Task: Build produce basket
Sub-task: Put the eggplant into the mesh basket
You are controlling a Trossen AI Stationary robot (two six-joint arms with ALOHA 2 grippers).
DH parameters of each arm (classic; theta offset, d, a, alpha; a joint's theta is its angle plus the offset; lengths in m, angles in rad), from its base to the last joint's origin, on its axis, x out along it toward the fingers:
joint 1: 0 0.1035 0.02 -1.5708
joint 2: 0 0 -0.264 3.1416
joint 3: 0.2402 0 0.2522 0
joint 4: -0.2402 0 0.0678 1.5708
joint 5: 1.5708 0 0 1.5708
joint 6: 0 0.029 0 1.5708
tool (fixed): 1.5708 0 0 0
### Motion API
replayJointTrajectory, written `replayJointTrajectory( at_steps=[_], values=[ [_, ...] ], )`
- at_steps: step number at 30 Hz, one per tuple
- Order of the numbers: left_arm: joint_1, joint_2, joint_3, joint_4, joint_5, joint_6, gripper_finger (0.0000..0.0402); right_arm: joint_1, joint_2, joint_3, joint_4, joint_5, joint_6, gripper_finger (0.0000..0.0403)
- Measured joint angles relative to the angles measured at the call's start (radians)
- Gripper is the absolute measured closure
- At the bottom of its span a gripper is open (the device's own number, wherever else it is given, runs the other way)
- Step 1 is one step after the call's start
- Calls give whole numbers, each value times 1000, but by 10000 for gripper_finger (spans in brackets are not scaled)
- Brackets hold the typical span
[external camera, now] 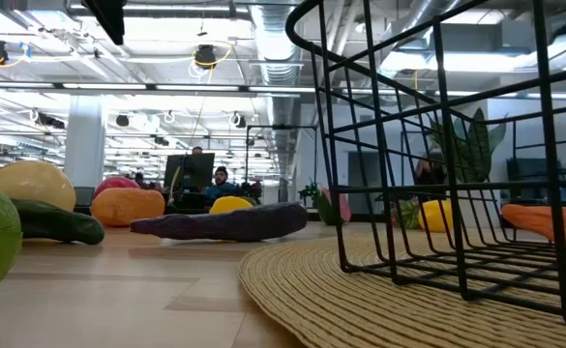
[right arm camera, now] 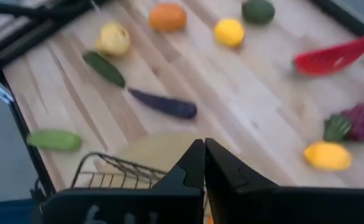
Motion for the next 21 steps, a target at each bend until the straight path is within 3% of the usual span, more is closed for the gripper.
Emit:
replayJointTrajectory(
  at_steps=[8, 15, 21],
  values=[
    [-91, 0, 0, 8, 196, 61, 203, -24, 0, 118, -6, 8, -152, 380],
    [-144, 72, 1, 128, -20, -69, 203, -24, 1, 125, -10, 2, -226, 379],
    [-139, 232, 1, 288, -44, -34, 202, -23, 1, 125, -33, -74, -248, 367]
  ],
)
